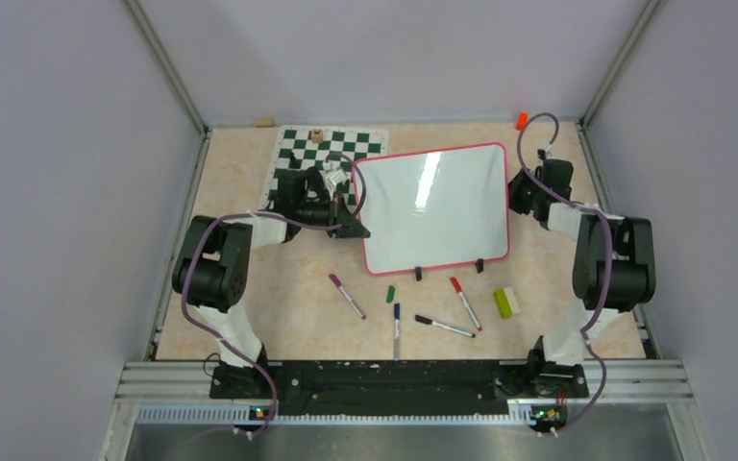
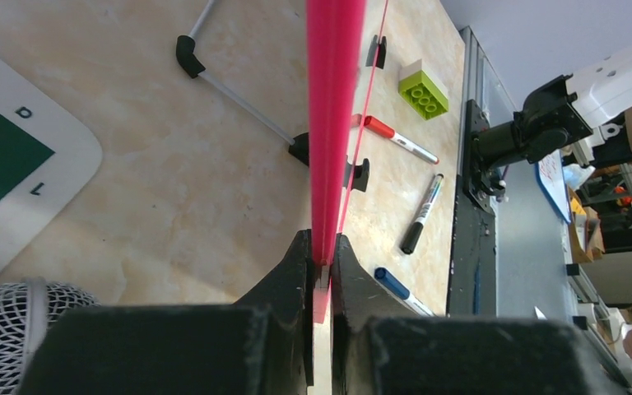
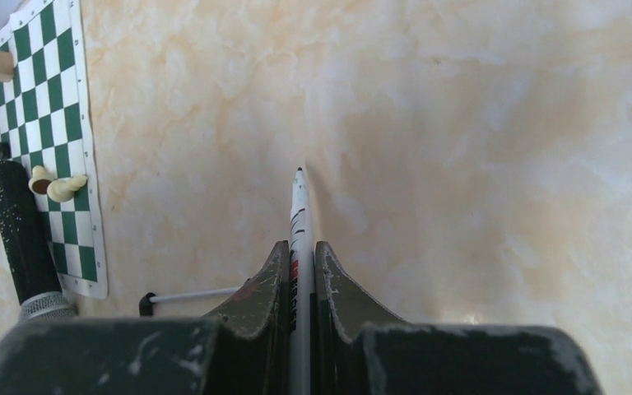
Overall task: Write a sentence on the whiteboard
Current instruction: Move the whiteboard to the center of the board.
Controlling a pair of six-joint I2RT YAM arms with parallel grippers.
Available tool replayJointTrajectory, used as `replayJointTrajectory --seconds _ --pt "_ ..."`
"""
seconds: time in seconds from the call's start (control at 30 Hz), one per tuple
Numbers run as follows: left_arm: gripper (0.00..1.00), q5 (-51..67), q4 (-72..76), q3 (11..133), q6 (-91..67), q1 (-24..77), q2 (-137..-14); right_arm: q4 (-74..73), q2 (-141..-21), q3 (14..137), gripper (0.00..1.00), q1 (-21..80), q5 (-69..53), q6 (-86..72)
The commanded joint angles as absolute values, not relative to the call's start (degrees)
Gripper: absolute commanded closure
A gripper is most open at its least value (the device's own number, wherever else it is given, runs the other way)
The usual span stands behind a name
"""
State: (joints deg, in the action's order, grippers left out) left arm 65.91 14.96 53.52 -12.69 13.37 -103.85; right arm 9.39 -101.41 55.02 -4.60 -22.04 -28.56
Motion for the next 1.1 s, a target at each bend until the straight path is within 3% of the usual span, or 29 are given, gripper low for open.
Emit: replayJointTrajectory --seconds 0.0,0.17,0.33,0.53,0.77,0.8,0.83,1.07 --pt "1.0 67.47 18.88 51.38 -16.47 14.44 -102.04 12.12 -95.15 50.26 1.0 -1.8 -21.91 -30.47" --pt "1.0 65.96 19.12 49.5 -16.27 14.5 -99.78 13.55 -90.13 45.63 1.0 -1.74 -19.45 -31.5" --pt "0.97 63.56 17.78 49.21 -15.51 14.5 -99.35 6.07 -92.41 52.29 1.0 -3.22 -19.17 -29.87" --pt "0.61 62.89 15.26 49.93 -13.55 14.5 -99.19 3.82 -94.13 57.25 1.0 -6.45 -17.88 -29.32" --pt "0.39 60.11 14.77 48.87 -12.24 14.04 -96.83 -3.13 -96.98 63.38 1.0 -12.58 -15.02 -31.88" --pt "0.13 59.96 15.39 48.08 -12.22 13.71 -95.79 -3.57 -96.69 63.44 1.0 -13.75 -15.04 -32.66" --pt "0.03 59.49 16.06 47.36 -12.4 13.4 -94.62 -3.91 -96.02 63.27 1.0 -14.68 -14.66 -33.37" --pt "0.01 49.74 20.15 39.82 -13.72 11.87 -82.74 -6.32 -86.8 58.52 1.0 -15.64 -7.97 -33.21"
